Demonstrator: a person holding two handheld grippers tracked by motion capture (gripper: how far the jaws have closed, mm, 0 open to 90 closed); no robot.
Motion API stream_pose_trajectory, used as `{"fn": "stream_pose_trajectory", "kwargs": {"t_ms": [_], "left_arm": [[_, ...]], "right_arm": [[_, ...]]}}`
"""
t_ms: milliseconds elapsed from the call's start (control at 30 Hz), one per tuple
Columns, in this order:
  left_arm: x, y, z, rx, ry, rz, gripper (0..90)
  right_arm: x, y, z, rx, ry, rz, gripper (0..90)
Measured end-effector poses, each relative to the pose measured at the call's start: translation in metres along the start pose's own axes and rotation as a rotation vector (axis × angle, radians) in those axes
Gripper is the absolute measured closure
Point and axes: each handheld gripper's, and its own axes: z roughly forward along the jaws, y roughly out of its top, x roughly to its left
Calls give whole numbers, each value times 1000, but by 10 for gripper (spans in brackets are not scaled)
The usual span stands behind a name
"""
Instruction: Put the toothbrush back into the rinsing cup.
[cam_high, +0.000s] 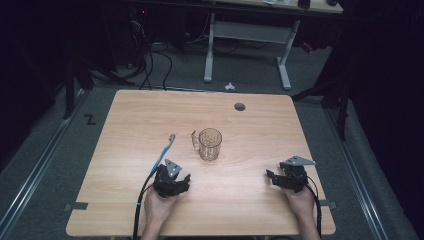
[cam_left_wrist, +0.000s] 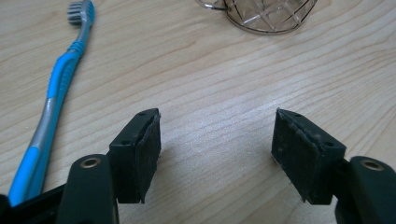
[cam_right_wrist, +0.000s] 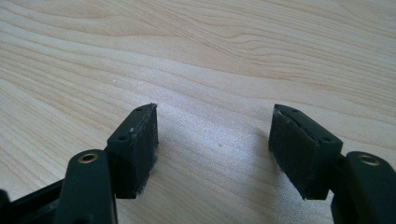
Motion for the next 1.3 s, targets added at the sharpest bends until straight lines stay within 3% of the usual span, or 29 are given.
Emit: {"fn": "stream_pose_trajectory", "kwargs": {"t_ms": [167,267,400,500,867,1300], "left_arm": [[3,-2,-4,14,-50,-35,358],[3,-3,-11,-6,-73,-50,371],[3,-7,-16,-26,-80,-66,365],[3,-8,-17,-16,-74,-57,358],[11,-13,-29,-17,-83,-102,367],[20,-21,-39,-33,-90,-113,342]], "right_arm": [[0,0,0,0,0,0,334],[0,0,0,0,0,0,335],[0,0,0,0,1,-1,334],[0,0,0,0,1,0,334],[0,0,0,0,1,-1,334],[0,0,0,0,1,-2,334]]}}
